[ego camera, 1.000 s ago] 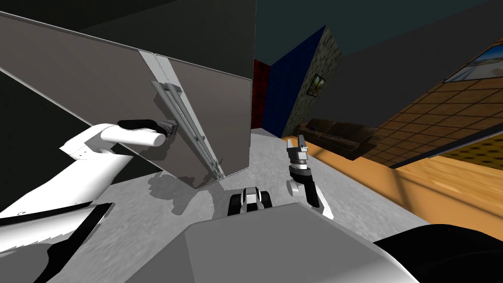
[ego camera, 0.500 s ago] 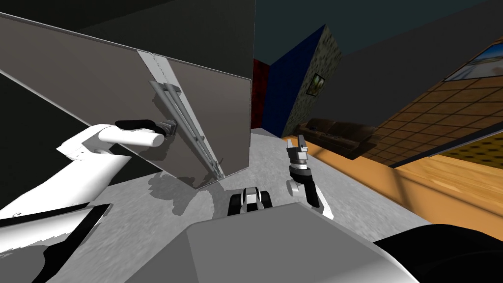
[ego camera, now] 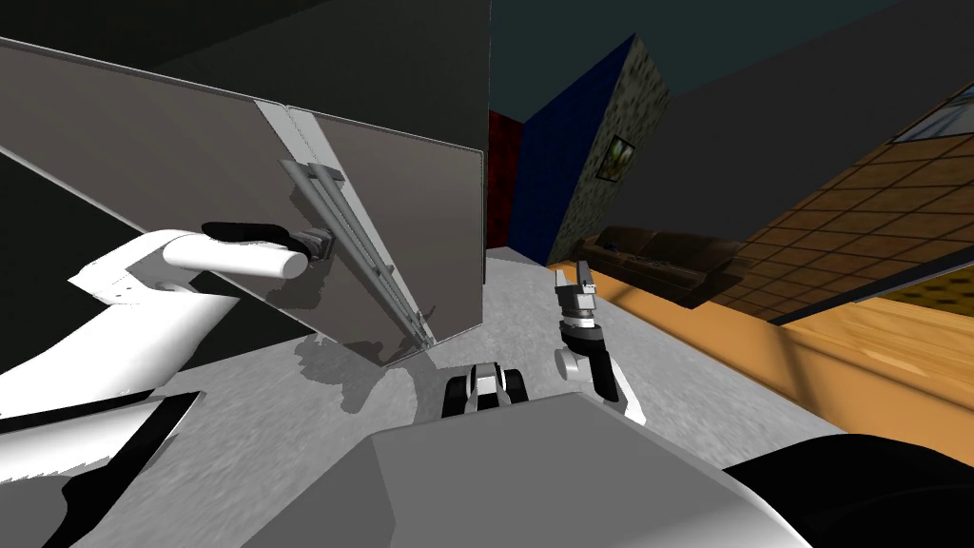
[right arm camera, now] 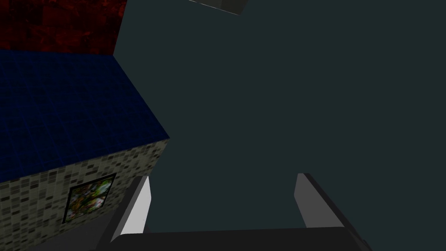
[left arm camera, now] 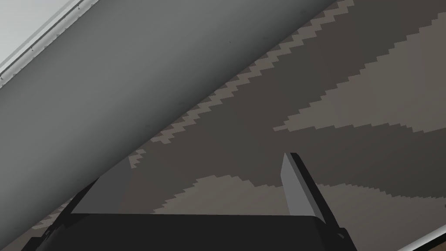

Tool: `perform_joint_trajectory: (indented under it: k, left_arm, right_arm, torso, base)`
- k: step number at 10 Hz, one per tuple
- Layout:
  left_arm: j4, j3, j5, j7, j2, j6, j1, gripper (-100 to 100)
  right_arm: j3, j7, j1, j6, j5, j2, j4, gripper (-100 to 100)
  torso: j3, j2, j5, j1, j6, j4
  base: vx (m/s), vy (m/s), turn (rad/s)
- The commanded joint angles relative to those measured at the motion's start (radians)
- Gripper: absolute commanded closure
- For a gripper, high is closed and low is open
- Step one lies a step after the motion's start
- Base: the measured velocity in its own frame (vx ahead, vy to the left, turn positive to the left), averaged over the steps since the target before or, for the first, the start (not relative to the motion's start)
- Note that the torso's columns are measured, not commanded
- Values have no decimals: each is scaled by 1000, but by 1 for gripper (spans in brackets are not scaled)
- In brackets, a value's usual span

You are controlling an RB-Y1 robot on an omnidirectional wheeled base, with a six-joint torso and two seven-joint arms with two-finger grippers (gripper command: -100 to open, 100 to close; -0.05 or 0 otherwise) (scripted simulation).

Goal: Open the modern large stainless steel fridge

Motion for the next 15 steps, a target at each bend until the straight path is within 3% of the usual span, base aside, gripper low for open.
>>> perform_joint_trajectory:
  k: [1,5,9,11,13,15]
  left_arm:
    - [-40,27,13,5,27,13,-6,-100]
    - [-52,45,32,7,67,64,-30,-100]
    - [-71,76,64,12,134,153,-72,-100]
    - [-71,76,64,12,134,153,-72,-100]
    - [-81,91,81,13,168,197,-92,-100]
    - [-83,95,84,14,176,207,-97,-100]
  right_arm:
    - [0,0,0,0,0,0,0,0]
    - [0,0,0,0,0,0,0,0]
    - [0,0,0,0,0,0,0,0]
    - [0,0,0,0,0,0,0,0]
    - [0,0,0,0,0,0,0,0]
    - [0,0,0,0,0,0,0,0]
  torso:
    - [0,0,-2,-1,-1,2]
    - [2,2,1,-2,-2,-1]
    - [4,5,-1,-4,-1,-1]
    - [5,7,-3,-7,-1,1]
    - [4,4,-2,-6,-1,-1]
    - [3,3,0,-5,-3,-2]
  base:
    - [11,-17,-2]
    - [26,-17,5]
    - [34,-41,21]
    - [15,-17,7]
    - [27,-28,0]
    - [25,-33,10]
